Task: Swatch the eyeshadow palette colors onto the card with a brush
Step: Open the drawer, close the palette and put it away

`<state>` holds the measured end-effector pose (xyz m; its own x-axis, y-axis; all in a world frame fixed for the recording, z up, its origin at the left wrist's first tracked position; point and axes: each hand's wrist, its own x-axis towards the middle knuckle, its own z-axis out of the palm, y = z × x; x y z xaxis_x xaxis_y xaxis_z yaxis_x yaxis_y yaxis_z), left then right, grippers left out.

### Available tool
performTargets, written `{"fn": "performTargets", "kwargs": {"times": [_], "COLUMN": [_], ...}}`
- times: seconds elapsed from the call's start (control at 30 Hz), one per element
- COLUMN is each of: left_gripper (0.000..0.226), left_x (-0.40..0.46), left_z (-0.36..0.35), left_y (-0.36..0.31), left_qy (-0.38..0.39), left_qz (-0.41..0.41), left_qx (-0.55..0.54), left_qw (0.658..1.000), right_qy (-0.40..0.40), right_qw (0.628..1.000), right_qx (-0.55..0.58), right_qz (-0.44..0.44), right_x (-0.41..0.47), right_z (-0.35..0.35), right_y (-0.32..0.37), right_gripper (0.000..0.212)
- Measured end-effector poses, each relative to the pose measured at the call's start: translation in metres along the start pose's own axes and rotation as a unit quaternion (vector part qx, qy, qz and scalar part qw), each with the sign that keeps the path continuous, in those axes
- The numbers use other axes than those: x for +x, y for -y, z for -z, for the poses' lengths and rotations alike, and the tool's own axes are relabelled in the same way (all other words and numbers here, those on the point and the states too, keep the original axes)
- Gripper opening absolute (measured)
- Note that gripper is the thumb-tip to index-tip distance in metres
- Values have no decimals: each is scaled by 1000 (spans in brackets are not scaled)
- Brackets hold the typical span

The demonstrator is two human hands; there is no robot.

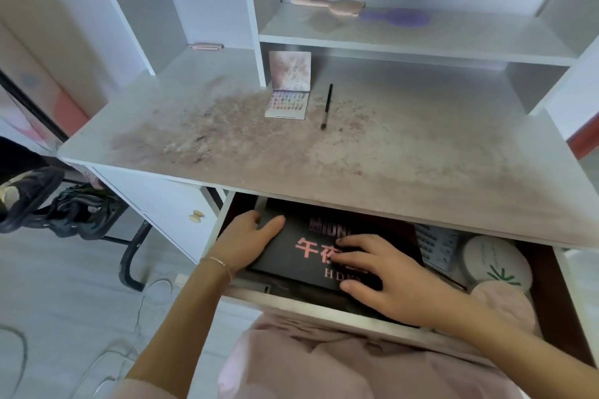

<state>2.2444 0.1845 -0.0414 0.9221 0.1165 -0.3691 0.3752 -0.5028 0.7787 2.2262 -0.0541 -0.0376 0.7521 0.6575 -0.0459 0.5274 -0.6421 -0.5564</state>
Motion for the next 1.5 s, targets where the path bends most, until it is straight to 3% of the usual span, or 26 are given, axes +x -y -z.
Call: {"fn": "performTargets", "kwargs": {"times": [0.1, 0.23, 0.37, 0.5, 0.63, 0.73, 0.9, 1.13, 1.5], "left_gripper": [40, 53, 53, 47, 56, 53, 35, 41, 52], "left_x": [7, 11, -2, -32, -61, -67, -69, -55, 4], "left_z": [-16, -26, -32, -39, -34, -31, -40, -46, -54], "left_y": [-2, -3, -6, -4, 0, 1, 13, 25, 8], "left_qy": [15, 57, 3, -40, 33, 37, -33, -182, -323], "left_qz": [-2, -30, -97, -230, -316, -339, -434, -525, -590], "left_qx": [28, 171, 230, 196, 236, 248, 314, 326, 320], "left_qw": [999, 983, 968, 953, 918, 907, 844, 765, 667], "right_qy": [31, 30, 2, -25, 10, 17, -125, -266, -314], "right_qw": [998, 986, 977, 988, 997, 994, 974, 932, 902], "right_qx": [-41, -142, -191, -113, 4, -57, -171, -246, -297], "right_qz": [-46, -86, -99, -104, -74, -86, -78, -9, -2], "right_x": [-2, -5, -6, -11, -36, -53, -71, -73, -36], "right_z": [-6, -12, -10, 5, 18, 11, -12, -23, 0], "right_y": [-13, -26, -34, -27, -6, 5, 17, 3, -34], "right_gripper": [54, 61, 56, 44, 39, 41, 42, 45, 60]}}
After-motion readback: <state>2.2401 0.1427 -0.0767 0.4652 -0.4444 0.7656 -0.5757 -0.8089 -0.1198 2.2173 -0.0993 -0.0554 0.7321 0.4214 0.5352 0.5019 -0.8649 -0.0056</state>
